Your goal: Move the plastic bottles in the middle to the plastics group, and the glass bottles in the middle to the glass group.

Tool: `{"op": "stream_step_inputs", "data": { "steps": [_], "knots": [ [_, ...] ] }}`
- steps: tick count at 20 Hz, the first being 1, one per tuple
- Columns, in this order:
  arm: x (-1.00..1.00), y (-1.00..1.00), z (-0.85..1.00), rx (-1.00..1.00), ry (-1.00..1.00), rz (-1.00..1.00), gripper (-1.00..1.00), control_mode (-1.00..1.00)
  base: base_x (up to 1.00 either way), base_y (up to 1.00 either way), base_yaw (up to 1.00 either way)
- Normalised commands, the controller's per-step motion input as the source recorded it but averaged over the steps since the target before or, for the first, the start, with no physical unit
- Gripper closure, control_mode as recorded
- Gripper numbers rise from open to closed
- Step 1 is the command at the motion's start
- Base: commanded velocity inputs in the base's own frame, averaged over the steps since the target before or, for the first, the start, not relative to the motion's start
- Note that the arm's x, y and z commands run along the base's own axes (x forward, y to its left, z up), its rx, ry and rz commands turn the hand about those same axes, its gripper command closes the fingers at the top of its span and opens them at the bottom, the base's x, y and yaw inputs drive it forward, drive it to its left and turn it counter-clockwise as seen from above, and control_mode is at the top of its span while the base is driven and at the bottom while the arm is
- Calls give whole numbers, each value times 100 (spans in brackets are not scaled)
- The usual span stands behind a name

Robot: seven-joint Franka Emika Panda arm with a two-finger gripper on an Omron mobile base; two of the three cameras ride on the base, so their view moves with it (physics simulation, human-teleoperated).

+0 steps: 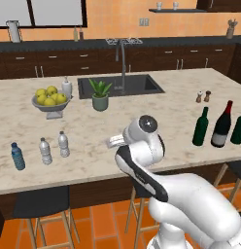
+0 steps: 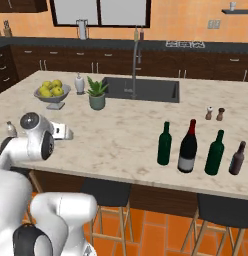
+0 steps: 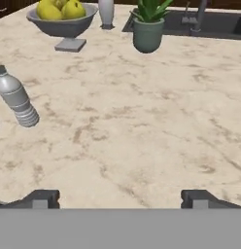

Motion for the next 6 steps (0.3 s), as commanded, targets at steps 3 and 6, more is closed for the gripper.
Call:
{"op": "stream_step_inputs", "data": {
  "steps": [3,6],
  "knots": [
    [-1,-99,33,-4,15,-55,-100,-100,0,0,0],
    [-11,-97,-10,2,6,-36,-100,-100,0,0,0]
  ]
}}
